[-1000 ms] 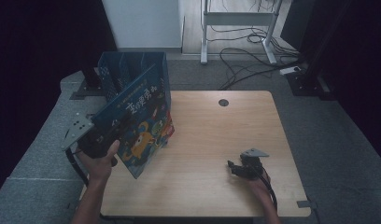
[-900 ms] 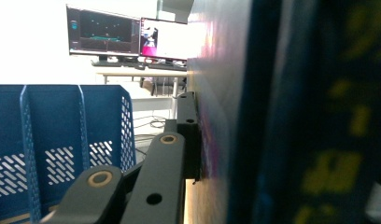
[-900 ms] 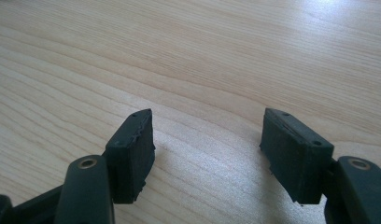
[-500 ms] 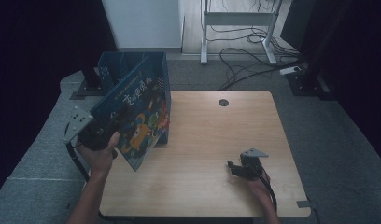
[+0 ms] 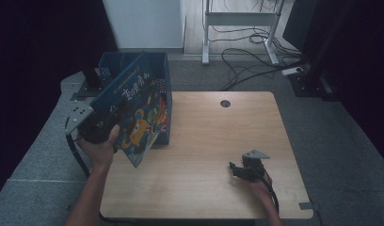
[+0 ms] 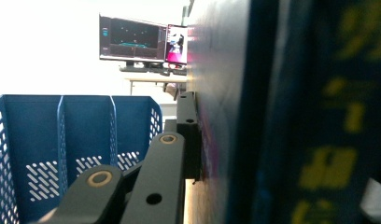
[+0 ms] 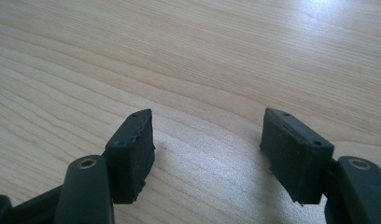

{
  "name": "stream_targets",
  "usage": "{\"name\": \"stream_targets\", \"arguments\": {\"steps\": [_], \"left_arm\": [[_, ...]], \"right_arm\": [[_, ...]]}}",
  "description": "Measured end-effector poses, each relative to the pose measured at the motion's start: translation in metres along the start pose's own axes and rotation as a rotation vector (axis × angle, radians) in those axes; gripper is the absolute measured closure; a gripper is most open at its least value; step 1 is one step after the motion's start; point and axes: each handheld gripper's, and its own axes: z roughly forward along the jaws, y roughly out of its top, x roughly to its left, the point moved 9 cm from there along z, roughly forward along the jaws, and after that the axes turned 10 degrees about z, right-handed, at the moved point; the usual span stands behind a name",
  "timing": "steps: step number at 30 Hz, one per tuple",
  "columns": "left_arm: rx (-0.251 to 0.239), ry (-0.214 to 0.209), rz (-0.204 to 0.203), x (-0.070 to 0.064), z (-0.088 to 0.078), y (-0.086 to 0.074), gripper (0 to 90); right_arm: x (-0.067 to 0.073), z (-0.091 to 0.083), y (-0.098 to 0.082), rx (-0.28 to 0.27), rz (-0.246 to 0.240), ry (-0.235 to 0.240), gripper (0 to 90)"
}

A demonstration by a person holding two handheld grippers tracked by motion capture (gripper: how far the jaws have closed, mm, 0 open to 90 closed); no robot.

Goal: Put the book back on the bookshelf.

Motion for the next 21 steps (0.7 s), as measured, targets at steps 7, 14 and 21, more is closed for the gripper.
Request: {"name": "stream_targets", "arguments": {"steps": [7,14,21], "left_arm": [[-0.001,0.017,0.009,0.001,0.011,0.002,82.0],[-0.004,0.036,0.001,0.006,0.016,0.004,81.9],[-0.005,0.066,0.003,0.011,0.021,0.005,81.9]], "right_arm": [[0.000,0.000,0.000,-0.001,-0.002,-0.005,33.8],[0.000,0.000,0.000,-0.001,-0.001,-0.007,33.8],[0.000,0.000,0.000,-0.002,0.001,-0.008,33.6]]}}
